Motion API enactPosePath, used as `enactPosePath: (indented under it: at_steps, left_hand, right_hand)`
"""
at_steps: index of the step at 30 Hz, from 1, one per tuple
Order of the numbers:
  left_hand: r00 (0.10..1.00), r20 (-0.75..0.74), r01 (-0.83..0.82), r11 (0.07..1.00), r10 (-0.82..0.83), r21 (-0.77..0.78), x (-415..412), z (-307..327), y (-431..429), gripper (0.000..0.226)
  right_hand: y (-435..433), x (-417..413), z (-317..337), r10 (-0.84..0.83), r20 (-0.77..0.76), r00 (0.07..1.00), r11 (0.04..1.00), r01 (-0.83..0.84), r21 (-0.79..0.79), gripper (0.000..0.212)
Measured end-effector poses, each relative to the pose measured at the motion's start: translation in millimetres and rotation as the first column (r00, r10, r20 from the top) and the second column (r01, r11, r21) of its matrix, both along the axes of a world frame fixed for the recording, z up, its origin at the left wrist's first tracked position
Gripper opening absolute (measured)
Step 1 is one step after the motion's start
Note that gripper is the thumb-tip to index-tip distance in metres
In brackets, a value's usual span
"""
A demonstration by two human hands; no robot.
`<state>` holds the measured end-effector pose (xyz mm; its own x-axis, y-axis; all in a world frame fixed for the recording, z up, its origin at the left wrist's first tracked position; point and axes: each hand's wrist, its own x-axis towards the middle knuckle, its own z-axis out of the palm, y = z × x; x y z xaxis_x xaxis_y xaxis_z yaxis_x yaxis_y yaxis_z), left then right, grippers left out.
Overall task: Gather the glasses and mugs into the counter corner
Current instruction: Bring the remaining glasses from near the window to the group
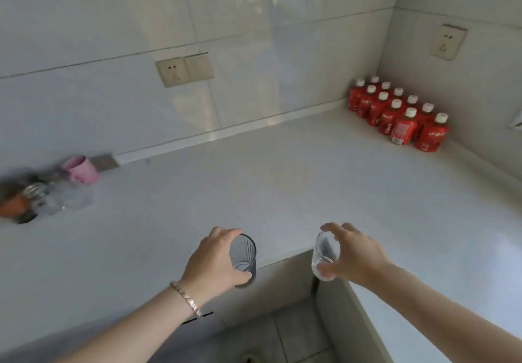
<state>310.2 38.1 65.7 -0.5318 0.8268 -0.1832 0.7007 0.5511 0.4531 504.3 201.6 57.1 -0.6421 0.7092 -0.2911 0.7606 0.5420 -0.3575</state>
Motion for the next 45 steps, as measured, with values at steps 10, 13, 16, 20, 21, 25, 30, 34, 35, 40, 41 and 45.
enactPosePath:
  at_steps: [10, 13, 16, 20, 21, 25, 30, 34, 35, 40, 41, 45]
  left_hand:
    - [0.917, -0.003, -0.397, 0.916, 0.398, 0.058, -112, 13, -227, 0.078]
    - [0.897, -0.014, -0.441, 0.896, 0.442, 0.056, -154, 15, -291, 0.079]
    - [0.883, -0.038, -0.466, 0.884, 0.467, 0.03, -198, 17, -345, 0.078]
    - [0.862, -0.062, -0.503, 0.864, 0.503, 0.007, -254, 17, -397, 0.078]
    - [0.86, -0.065, -0.507, 0.862, 0.506, 0.001, -267, 16, -406, 0.078]
    - [0.855, -0.067, -0.518, 0.855, 0.515, -0.036, -318, 13, -431, 0.079]
    - [0.833, -0.089, -0.552, 0.83, 0.546, -0.075, -393, 5, -443, 0.078]
    - [0.787, -0.097, -0.617, 0.78, 0.61, -0.099, -455, -4, -447, 0.079]
    - [0.775, -0.104, -0.632, 0.768, 0.623, -0.106, -471, -4, -448, 0.08]
    - [0.743, -0.14, -0.67, 0.728, 0.655, -0.145, -553, -11, -453, 0.079]
    - [0.74, -0.152, -0.673, 0.724, 0.656, -0.154, -569, -14, -454, 0.078]
    - [0.753, -0.2, -0.658, 0.721, 0.626, -0.219, -632, -30, -453, 0.074]
  right_hand:
    - [-164, -183, 15, 0.395, 0.018, 0.918, 0.918, -0.395, 0.029, 0.075]
    - [-214, -240, 17, 0.458, 0.041, 0.888, 0.887, -0.459, 0.049, 0.075]
    - [-259, -294, 20, 0.491, 0.062, 0.869, 0.868, -0.494, 0.049, 0.073]
    - [-305, -360, 22, 0.526, 0.07, 0.848, 0.846, -0.53, 0.059, 0.073]
    - [-315, -375, 23, 0.536, 0.07, 0.841, 0.839, -0.54, 0.061, 0.073]
    - [-340, -427, 20, 0.567, 0.077, 0.82, 0.819, -0.571, 0.061, 0.073]
    - [-350, -505, 13, 0.629, 0.111, 0.769, 0.766, -0.638, 0.079, 0.075]
    - [-347, -574, 4, 0.667, 0.118, 0.736, 0.734, -0.676, 0.066, 0.075]
    - [-347, -591, 2, 0.673, 0.12, 0.73, 0.729, -0.682, 0.056, 0.075]
    - [-350, -661, -7, 0.699, 0.112, 0.707, 0.71, -0.704, 0.016, 0.077]
    - [-351, -671, -10, 0.695, 0.107, 0.711, 0.715, -0.699, 0.006, 0.078]
    - [-360, -699, -20, 0.67, 0.096, 0.736, 0.742, -0.67, -0.035, 0.077]
